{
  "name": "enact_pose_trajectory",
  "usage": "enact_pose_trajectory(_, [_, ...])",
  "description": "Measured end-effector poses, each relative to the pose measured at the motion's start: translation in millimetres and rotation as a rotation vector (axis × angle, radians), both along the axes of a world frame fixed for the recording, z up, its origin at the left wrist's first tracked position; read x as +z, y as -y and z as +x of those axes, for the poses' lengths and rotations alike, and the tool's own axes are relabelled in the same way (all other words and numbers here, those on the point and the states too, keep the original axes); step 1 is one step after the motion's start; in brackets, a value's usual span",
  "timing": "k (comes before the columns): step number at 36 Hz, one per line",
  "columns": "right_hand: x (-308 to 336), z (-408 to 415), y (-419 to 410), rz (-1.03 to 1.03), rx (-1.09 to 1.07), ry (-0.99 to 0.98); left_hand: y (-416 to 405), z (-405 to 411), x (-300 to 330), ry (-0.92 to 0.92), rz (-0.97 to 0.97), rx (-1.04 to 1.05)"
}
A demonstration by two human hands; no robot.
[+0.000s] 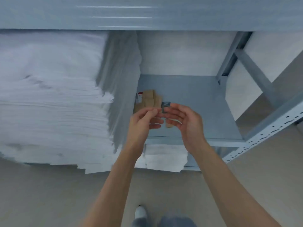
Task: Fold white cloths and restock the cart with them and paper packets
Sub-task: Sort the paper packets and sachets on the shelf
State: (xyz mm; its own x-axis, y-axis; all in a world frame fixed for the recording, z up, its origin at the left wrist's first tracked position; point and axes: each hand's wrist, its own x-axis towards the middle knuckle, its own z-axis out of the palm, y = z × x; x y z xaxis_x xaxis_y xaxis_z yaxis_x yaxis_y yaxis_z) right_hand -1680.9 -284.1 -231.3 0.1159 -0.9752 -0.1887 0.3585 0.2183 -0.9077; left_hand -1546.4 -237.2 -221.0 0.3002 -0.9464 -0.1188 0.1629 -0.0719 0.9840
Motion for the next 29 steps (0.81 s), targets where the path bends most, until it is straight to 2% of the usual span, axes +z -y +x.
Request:
enact_pose_trajectory(7, [-7.0,-21.4,27.8,0.001,-0.141,-0.007,48.9,-8.3,-12.7,-0.037,0.051,-0.078])
enact_pose_trajectory(11, [-18.1,-31.1,46.9,0.021,-0.145,-0.005,69.3,-12.3,-21.3,-0.054,0.077,-0.065])
enact_pose_trajectory(15, [-37.3,-42.1,70.5,0.056,-0.111,-0.006,89.1,-15.2,-32.1,-0.028,0.098,-0.037])
enact_pose_trajectory(18, [-49.9,-50.1,89.7,0.067,-0.026,-0.092,101.7,-21.3,-41.1,0.033,0.121,0.005])
enact_pose_trajectory(29, [-84.6,-72.7,146.9,0.166,0.100,-0.144,143.3,-42.4,-85.6,0.028,0.224,0.073])
